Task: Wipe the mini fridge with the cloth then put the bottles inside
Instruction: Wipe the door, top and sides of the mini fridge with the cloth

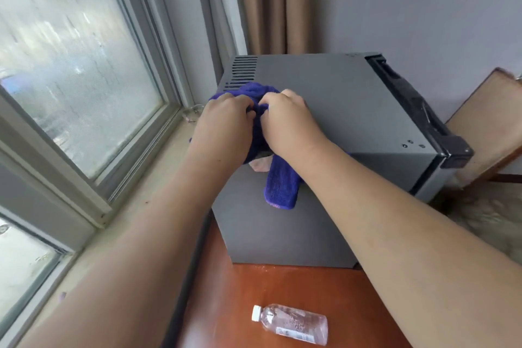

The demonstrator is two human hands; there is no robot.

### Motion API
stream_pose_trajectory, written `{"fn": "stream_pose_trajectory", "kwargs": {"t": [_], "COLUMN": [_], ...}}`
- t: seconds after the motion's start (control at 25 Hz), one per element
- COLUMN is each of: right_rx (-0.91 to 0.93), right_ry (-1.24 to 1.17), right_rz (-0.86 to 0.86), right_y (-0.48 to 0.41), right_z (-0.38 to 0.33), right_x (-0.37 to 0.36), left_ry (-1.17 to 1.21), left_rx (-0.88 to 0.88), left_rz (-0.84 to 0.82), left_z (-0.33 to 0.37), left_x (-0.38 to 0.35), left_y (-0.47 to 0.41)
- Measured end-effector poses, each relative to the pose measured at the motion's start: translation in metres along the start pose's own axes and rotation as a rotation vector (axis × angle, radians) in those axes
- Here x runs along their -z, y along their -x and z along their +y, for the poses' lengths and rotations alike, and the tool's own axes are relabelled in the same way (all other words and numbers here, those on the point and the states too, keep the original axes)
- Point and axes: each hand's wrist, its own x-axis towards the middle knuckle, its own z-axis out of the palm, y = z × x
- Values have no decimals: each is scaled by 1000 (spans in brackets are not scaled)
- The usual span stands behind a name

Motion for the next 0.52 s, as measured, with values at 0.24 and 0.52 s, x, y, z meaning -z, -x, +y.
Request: {"fn": "stream_pose_trajectory", "kwargs": {"t": [0.24,0.52], "right_rx": [-47,162], "right_ry": [94,29], "right_rz": [-7,-181], "right_y": [12,7], "right_z": [99,210], "right_x": [77,140], "left_ry": [15,78], "left_rx": [-63,152], "left_rz": [-183,-103], "left_z": [120,231], "left_x": [-27,-69], "left_y": [-16,-21]}}
